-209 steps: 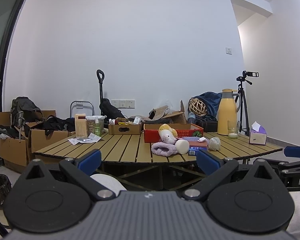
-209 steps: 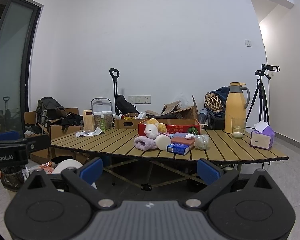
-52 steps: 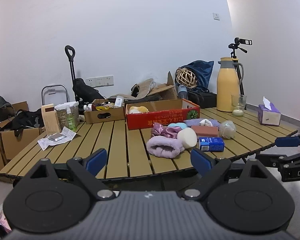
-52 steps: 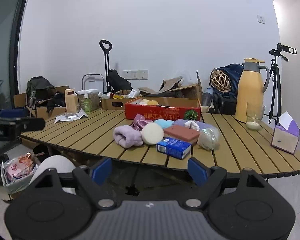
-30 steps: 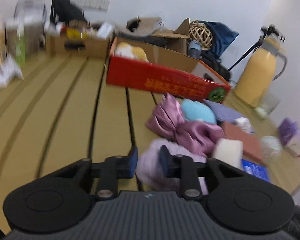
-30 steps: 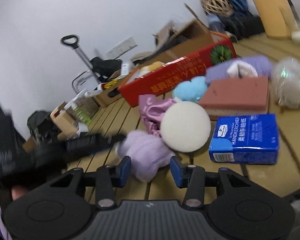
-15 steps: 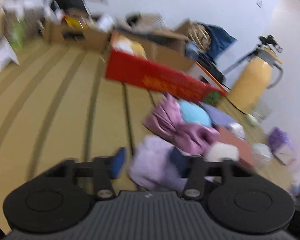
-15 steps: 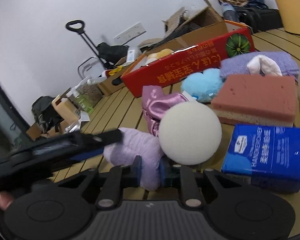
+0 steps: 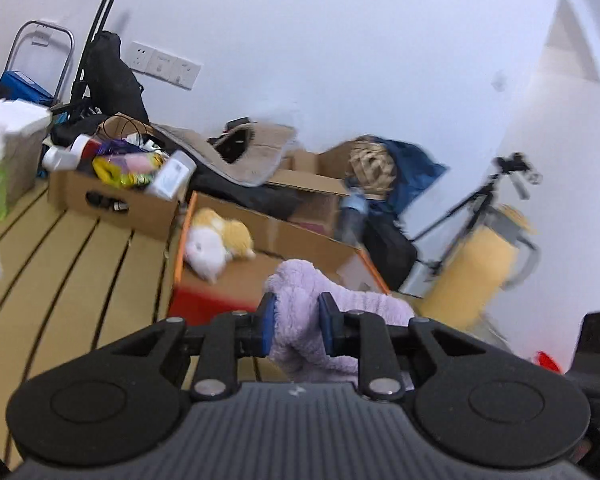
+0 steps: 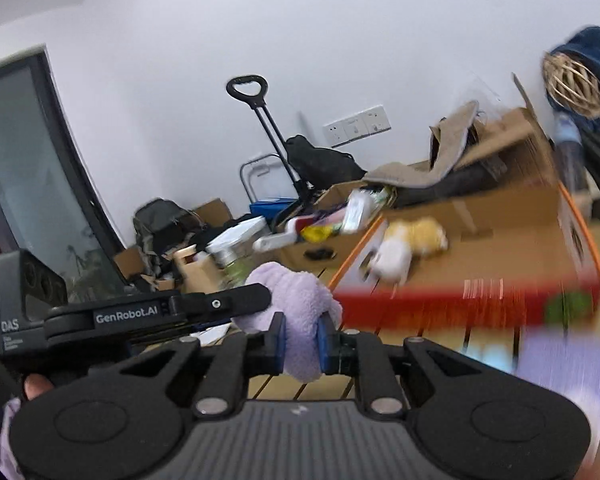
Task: Organize soft objects
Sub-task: 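Lower the lavender towel into the cardboard box and open both grippers, then grasp the blue handkerchief pack with both grippers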
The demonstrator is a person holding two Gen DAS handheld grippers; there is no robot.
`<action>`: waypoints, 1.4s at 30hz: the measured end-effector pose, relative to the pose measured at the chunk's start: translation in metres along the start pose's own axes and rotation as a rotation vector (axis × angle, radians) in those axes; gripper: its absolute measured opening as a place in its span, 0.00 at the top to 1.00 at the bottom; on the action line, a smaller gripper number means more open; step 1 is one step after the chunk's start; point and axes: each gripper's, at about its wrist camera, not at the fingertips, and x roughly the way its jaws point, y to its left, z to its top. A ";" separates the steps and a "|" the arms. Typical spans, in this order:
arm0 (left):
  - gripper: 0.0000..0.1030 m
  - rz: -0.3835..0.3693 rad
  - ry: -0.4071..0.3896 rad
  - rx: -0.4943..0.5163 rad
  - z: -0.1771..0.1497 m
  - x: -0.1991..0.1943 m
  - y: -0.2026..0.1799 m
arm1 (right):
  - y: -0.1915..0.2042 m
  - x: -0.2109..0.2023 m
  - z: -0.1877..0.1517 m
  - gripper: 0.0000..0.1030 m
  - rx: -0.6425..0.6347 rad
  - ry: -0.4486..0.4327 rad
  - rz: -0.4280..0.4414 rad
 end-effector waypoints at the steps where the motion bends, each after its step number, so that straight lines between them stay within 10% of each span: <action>1: 0.78 0.039 0.014 0.009 0.014 0.022 0.001 | -0.012 0.023 0.020 0.85 0.005 0.036 -0.005; 9: 0.71 0.229 0.200 -0.023 0.044 0.146 0.037 | -0.094 0.167 0.066 0.85 0.092 0.269 -0.128; 17: 0.56 0.249 0.175 0.031 0.040 0.118 0.044 | -0.102 0.197 0.037 0.70 0.042 0.391 -0.180; 27: 0.35 0.271 -0.008 0.194 0.023 -0.039 -0.011 | -0.037 0.018 0.069 0.47 -0.066 0.149 -0.235; 34: 0.27 0.233 -0.125 0.282 -0.092 -0.159 -0.051 | 0.038 -0.142 -0.042 0.26 -0.304 -0.005 -0.332; 42: 0.26 0.139 -0.117 0.238 -0.175 -0.220 -0.077 | 0.075 -0.237 -0.157 0.24 -0.255 -0.063 -0.417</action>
